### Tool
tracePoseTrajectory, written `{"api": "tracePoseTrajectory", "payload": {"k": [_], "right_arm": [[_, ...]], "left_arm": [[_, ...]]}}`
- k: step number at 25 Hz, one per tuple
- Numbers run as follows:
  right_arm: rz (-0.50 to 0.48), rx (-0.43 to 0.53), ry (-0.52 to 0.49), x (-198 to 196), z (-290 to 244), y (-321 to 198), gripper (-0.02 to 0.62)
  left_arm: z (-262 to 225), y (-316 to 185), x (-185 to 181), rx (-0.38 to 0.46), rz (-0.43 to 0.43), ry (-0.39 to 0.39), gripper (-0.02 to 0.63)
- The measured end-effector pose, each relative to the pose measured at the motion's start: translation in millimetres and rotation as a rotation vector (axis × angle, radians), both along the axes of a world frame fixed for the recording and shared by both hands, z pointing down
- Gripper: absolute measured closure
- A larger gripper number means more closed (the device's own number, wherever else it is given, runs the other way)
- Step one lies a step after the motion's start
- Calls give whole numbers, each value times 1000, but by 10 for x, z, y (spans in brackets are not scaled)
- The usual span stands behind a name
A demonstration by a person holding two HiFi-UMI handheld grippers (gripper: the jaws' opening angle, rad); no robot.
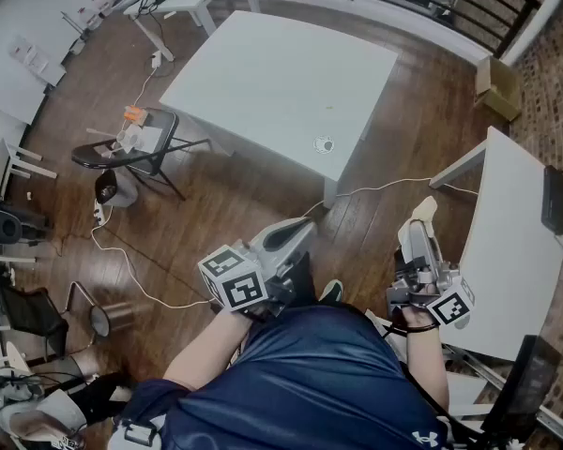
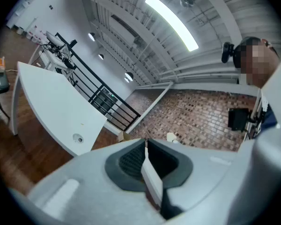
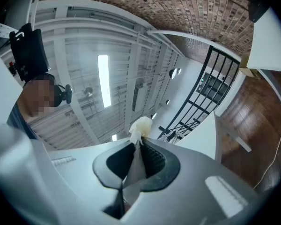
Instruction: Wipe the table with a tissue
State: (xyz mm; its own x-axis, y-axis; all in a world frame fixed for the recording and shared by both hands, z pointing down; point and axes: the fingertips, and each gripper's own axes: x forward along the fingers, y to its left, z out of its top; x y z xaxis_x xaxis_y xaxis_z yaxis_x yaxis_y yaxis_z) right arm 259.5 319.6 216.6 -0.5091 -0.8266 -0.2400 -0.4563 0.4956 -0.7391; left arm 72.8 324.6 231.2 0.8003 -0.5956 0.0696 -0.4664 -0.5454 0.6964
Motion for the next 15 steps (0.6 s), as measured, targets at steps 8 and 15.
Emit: {"api": "tracePoseTrajectory", "payload": {"k": [8,15], "right_arm": [[18,-74,-23,-44,329,-995,580],[2,-188,-106,-423,519,-1899,580]], "left_arm": [[280,-1059,-178,-45,19,25,588],[421,-2065,-663,-99,9,13,588]]}}
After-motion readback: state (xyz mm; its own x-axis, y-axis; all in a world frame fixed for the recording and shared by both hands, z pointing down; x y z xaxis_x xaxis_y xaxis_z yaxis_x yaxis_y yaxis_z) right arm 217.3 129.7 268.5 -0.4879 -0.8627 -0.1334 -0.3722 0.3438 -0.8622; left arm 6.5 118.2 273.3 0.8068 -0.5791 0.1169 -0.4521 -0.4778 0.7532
